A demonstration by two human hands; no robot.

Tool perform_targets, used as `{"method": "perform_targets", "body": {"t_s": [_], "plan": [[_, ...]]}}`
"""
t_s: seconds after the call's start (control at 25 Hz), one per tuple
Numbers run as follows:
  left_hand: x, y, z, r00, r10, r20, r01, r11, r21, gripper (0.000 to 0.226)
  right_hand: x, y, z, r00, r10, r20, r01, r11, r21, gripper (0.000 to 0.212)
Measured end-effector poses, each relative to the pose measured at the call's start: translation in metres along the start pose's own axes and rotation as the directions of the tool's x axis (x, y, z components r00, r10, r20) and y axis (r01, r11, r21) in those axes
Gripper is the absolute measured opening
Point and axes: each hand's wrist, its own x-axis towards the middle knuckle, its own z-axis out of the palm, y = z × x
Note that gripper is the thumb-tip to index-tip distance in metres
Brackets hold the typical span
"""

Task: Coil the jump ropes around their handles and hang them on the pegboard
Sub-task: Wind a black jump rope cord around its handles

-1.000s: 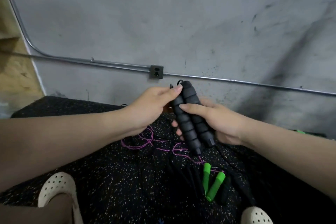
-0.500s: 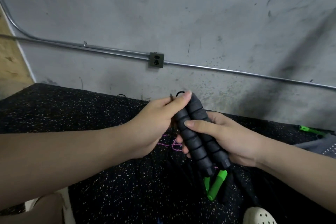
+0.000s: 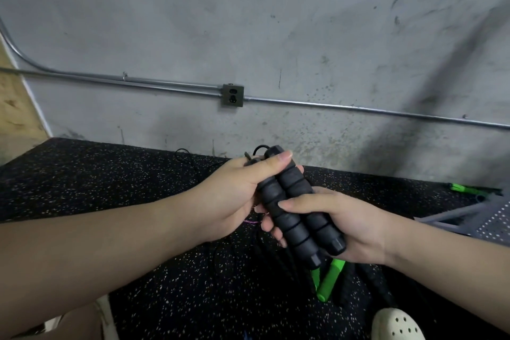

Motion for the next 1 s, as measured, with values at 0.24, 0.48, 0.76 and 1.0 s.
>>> {"method": "perform_targets", "body": {"t_s": [0.24, 0.48, 0.76, 1.0], "plan": [[-0.003, 0.011, 0.002, 1.000, 0.019, 0.006, -0.019, 0.995, -0.099, 0.053, -0.004, 0.004, -0.004, 0.956, 0.111, 0.271, -0.164, 0.970, 0.180, 0.036], [-0.004, 0.004, 0.004, 0.998, 0.020, 0.053, -0.020, 1.000, -0.004, 0.053, -0.010, 0.009, -0.010, 0.955, 0.108, 0.277, -0.150, 0.980, 0.134, 0.038], [-0.003, 0.003, 0.006, 0.997, 0.024, 0.076, -0.022, 0.999, -0.034, 0.057, -0.011, 0.010, -0.015, 0.957, 0.087, 0.279, -0.122, 0.986, 0.113, 0.048], [0.001, -0.003, -0.006, 0.998, -0.041, 0.049, 0.046, 0.994, -0.094, 0.063, -0.010, 0.014, -0.020, 0.977, 0.132, 0.169, -0.141, 0.989, 0.045, 0.027]]}}
